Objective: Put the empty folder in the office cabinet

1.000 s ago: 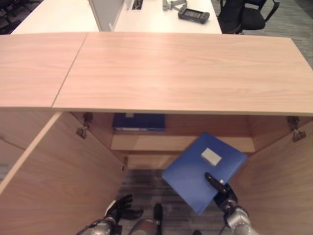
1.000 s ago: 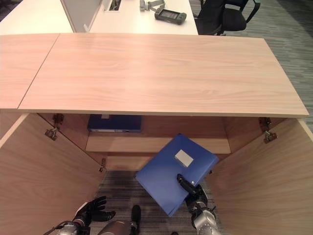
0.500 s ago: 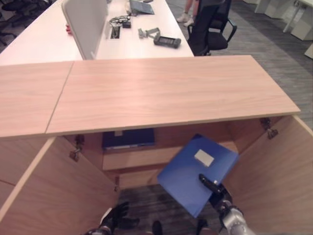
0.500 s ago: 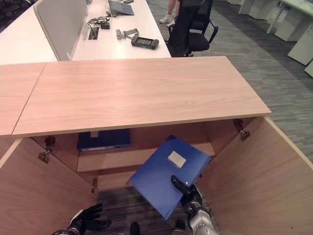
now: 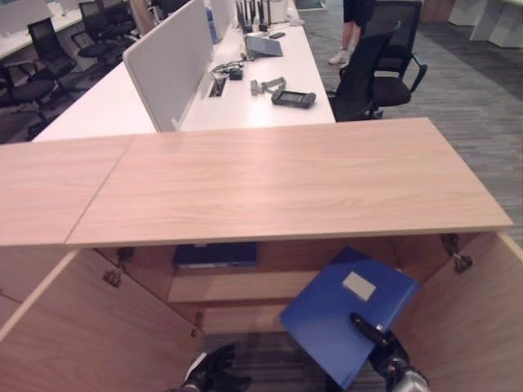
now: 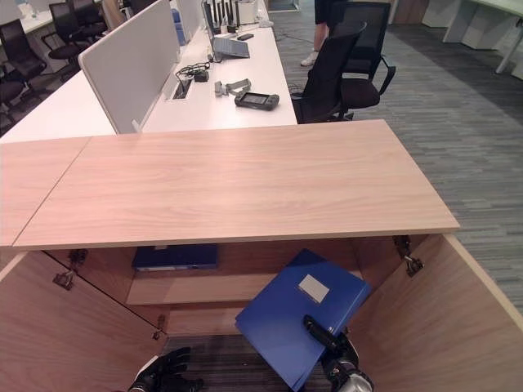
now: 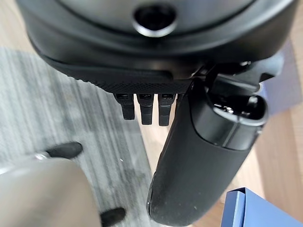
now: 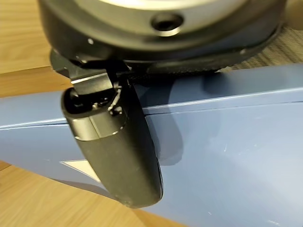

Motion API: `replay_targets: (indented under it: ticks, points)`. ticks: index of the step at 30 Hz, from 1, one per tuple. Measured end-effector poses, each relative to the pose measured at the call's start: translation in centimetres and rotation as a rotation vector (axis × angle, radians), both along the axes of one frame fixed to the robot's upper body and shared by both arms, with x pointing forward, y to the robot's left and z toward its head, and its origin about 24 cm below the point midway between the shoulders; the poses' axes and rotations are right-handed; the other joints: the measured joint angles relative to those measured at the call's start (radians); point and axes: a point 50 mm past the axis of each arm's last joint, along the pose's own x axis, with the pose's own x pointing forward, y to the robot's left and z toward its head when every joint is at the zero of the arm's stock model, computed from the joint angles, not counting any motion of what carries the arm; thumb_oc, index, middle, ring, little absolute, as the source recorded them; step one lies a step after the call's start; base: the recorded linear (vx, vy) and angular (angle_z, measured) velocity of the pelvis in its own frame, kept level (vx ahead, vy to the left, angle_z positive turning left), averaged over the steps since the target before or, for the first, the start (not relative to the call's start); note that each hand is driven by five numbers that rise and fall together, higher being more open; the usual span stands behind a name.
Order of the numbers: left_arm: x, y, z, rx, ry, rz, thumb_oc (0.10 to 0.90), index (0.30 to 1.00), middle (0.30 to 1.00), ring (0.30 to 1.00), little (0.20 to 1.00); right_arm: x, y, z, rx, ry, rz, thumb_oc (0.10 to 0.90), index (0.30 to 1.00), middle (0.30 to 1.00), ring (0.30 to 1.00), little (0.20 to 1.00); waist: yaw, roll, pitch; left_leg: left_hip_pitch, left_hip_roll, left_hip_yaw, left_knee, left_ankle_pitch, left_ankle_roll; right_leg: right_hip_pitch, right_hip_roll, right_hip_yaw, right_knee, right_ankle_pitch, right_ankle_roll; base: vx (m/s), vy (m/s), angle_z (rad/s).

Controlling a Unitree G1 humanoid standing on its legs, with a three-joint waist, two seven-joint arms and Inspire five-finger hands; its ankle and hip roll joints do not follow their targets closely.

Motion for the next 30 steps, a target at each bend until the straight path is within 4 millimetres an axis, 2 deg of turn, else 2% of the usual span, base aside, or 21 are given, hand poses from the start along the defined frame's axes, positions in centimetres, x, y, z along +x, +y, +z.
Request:
replay_targets:
  ticks: [4,6,7,8,11,13,14,15,16,18,19,21,24,27,30]
  points:
    - [0.2,-0.1,0.1,-0.001,0.000,-0.012,0.800,0.900,0.900,0.900,0.900,1.4,0.1,0.7,-0.002,-0.034,-0.015,0.400,0.300,0.300,0.300,0.300,0.001,0.006,0.002,-0.006,0.018,-0.046,0.000,-0.002,-0.014,0.017,0.012,-0.045,-0.002,-0.017,-0.010,0.04,-0.122,0.32]
    - [-0.1,-0.3,0.2,-0.004,0.007,-0.020,0.800,0.900,0.900,0.900,0.900,2.7,0.0,1.4,0.014,-0.063,-0.058,0.400,0.300,0.300,0.300,0.300,0.027,0.018,0.005,-0.021,0.026,-0.074,0.000,0.000,-0.015,0.020,0.017,-0.067,-0.002,-0.020,-0.010,0.04,-0.130,0.37]
    - [-0.1,-0.5,0.2,-0.007,0.004,-0.024,0.800,0.900,0.900,0.900,0.900,3.6,-0.1,1.8,0.021,-0.077,-0.091,0.400,0.300,0.300,0.300,0.300,0.032,0.024,0.005,-0.033,0.028,-0.095,0.000,0.005,-0.018,0.021,0.018,-0.086,0.000,-0.023,-0.014,0.04,-0.137,0.64]
    - [0.1,-0.9,0.5,-0.018,-0.014,-0.039,0.800,0.900,0.900,0.900,0.900,5.2,-0.5,2.8,0.024,-0.126,-0.144,0.400,0.300,0.300,0.300,0.300,0.036,0.033,0.009,-0.041,0.032,-0.124,0.000,0.012,-0.025,0.021,0.020,-0.117,0.000,-0.027,-0.021,0.01,-0.126,0.64]
    - [-0.7,-1.5,-0.1,-0.026,0.027,-0.072,0.800,0.900,0.900,0.900,0.900,7.8,-1.1,4.8,0.050,-0.224,-0.262,0.400,0.300,0.300,0.300,0.300,0.069,0.056,0.015,-0.064,0.039,-0.177,0.001,0.035,-0.047,0.040,0.031,-0.177,0.000,-0.034,-0.028,-0.09,-0.113,0.63]
    - [-0.6,-2.0,-1.0,-0.026,0.057,-0.080,0.800,0.900,0.900,0.900,0.900,10.0,-2.9,7.0,0.071,-0.307,-0.410,0.400,0.300,0.300,0.300,0.300,0.093,0.069,0.025,-0.105,0.033,-0.227,0.014,0.059,-0.065,0.040,0.025,-0.239,0.000,-0.044,-0.027,-0.17,-0.025,0.97]
    - [0.7,-2.4,-0.8,-0.029,0.025,-0.078,0.800,0.900,0.900,0.900,0.900,11.4,-4.8,9.2,0.068,-0.389,-0.512,0.400,0.300,0.300,0.300,0.300,0.110,0.079,0.040,-0.163,0.021,-0.231,0.049,0.076,-0.074,0.027,0.011,-0.289,0.000,-0.043,-0.029,-0.10,0.004,1.04]
    - [1.1,-2.5,-0.8,-0.025,0.021,-0.084,0.800,0.900,0.900,0.900,0.900,12.0,-5.5,10.0,0.066,-0.418,-0.545,0.400,0.300,0.300,0.300,0.300,0.109,0.080,0.046,-0.180,0.018,-0.217,0.065,0.081,-0.077,0.021,0.005,-0.304,-0.002,-0.042,-0.033,-0.06,0.032,1.01]
    - [2.0,-3.1,-0.6,-0.031,-0.005,-0.103,0.800,0.900,0.900,0.900,0.900,13.9,-6.9,12.9,0.058,-0.504,-0.601,0.400,0.300,0.300,0.300,0.300,0.125,0.111,0.065,-0.210,0.022,-0.162,0.070,0.089,-0.057,0.014,0.002,-0.329,0.001,-0.043,-0.042,0.00,0.000,0.48]
    - [2.0,-3.4,-0.7,-0.038,-0.005,-0.113,0.800,0.900,0.900,0.900,0.900,15.4,-7.0,14.8,0.085,-0.561,-0.634,0.400,0.300,0.300,0.300,0.300,0.139,0.115,0.080,-0.209,0.024,-0.136,0.063,0.086,-0.053,0.013,-0.002,-0.328,0.000,-0.041,-0.040,0.03,-0.009,0.11]
    - [2.3,-3.7,-0.6,-0.038,-0.013,-0.138,0.800,0.900,0.900,0.900,0.900,16.8,-6.4,15.7,0.116,-0.566,-0.656,0.400,0.300,0.300,0.300,0.300,0.142,0.124,0.078,-0.206,0.022,-0.124,0.059,0.084,-0.048,0.016,-0.003,-0.309,0.001,-0.039,-0.036,0.04,-0.006,-0.07]
    - [2.4,-3.8,-0.6,-0.020,-0.023,-0.168,0.800,0.900,0.900,0.900,0.900,17.6,-5.5,15.9,0.168,-0.551,-0.689,0.400,0.300,0.300,0.300,0.300,0.155,0.118,0.080,-0.196,0.020,-0.122,0.045,0.083,-0.045,0.015,-0.005,-0.294,0.001,-0.038,-0.035,0.03,0.014,-0.11]
    - [2.9,-3.7,-0.3,0.005,-0.050,-0.202,0.800,0.900,0.900,0.900,0.900,18.3,-5.2,16.1,0.227,-0.525,-0.756,0.400,0.300,0.300,0.300,0.300,0.170,0.102,0.091,-0.191,0.017,-0.125,0.025,0.099,-0.029,0.013,-0.007,-0.297,0.001,-0.035,-0.026,0.01,0.025,0.04]
    - [3.5,-3.9,0.0,0.030,-0.073,-0.268,0.800,0.900,0.900,0.900,0.900,18.9,-5.4,17.0,0.291,-0.529,-0.842,0.400,0.300,0.300,0.300,0.300,0.173,0.103,0.091,-0.190,0.005,-0.133,0.008,0.115,-0.029,0.014,-0.018,-0.315,0.001,-0.036,-0.023,0.00,0.036,0.17]
    - [3.7,-4.1,0.1,0.033,-0.082,-0.288,0.800,0.900,0.900,0.900,0.900,18.6,-5.9,16.8,0.319,-0.525,-0.916,0.400,0.300,0.300,0.300,0.300,0.173,0.106,0.094,-0.194,-0.012,-0.154,0.008,0.119,-0.024,0.016,-0.030,-0.332,0.001,-0.036,-0.020,-0.02,0.053,0.17]
